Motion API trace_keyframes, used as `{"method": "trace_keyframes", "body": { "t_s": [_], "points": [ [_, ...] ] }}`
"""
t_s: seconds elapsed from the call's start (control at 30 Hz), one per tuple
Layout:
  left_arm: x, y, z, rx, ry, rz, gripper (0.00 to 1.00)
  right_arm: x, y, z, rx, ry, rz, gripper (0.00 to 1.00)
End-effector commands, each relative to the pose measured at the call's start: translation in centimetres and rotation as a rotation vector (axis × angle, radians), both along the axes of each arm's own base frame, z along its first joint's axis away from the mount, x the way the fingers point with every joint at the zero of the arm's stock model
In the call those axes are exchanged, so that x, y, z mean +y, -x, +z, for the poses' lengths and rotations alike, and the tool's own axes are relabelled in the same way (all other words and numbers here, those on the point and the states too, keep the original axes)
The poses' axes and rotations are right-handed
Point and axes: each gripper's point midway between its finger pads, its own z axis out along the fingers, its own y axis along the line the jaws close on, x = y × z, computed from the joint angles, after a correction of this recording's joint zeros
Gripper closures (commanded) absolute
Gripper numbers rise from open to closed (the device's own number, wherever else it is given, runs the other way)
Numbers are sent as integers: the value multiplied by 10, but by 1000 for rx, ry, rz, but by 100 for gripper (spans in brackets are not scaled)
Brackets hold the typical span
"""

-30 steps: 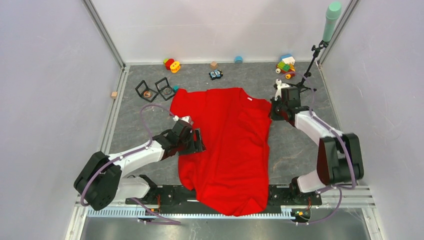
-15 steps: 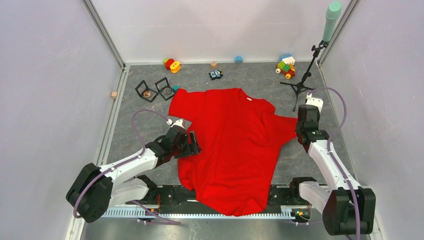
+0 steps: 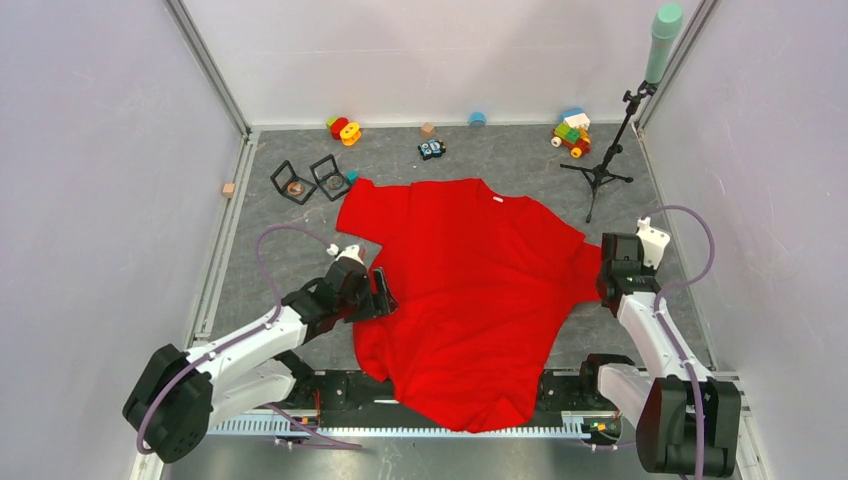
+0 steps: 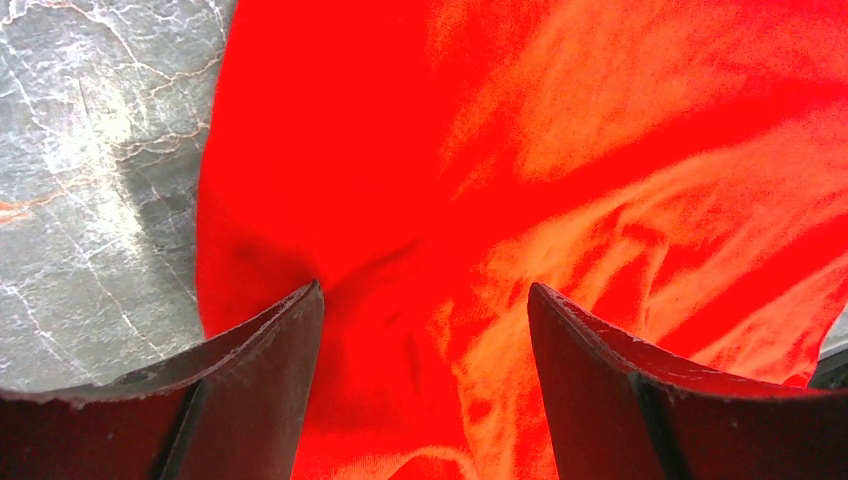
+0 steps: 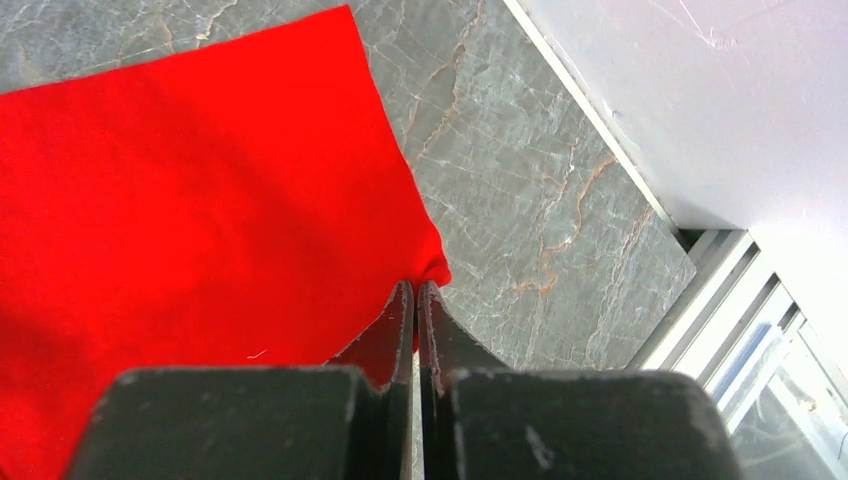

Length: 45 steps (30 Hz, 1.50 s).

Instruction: Pin the brooch onto the clothing

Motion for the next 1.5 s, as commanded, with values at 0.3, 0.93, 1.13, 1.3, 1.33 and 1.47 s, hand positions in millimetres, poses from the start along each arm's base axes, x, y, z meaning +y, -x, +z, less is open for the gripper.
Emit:
{"method": "trace_keyframes", "body": {
  "t_s": [0.3,0.93,1.13,1.3,1.33,1.47],
  "points": [
    [-14,-4,68,-78,78,-77,0,-5,-9,45,-214,-8,-79,26],
    [-1,-59,191,-252,-48,-72,0,112,-71,153,-550,-303,682,2],
    [20,-117,173,-190,-110,70,0,161,-49,160,-532,-431,947,2],
    [65,-180,171,-226,-130,254,2,164,-33,159,-515,-425,979,2],
    [77,-190,171,-241,-150,295,3,167,-31,159,-515,-435,989,2],
    [131,-229,158,-238,-162,459,9,174,-27,156,-524,-476,1005,4]
  ]
}}
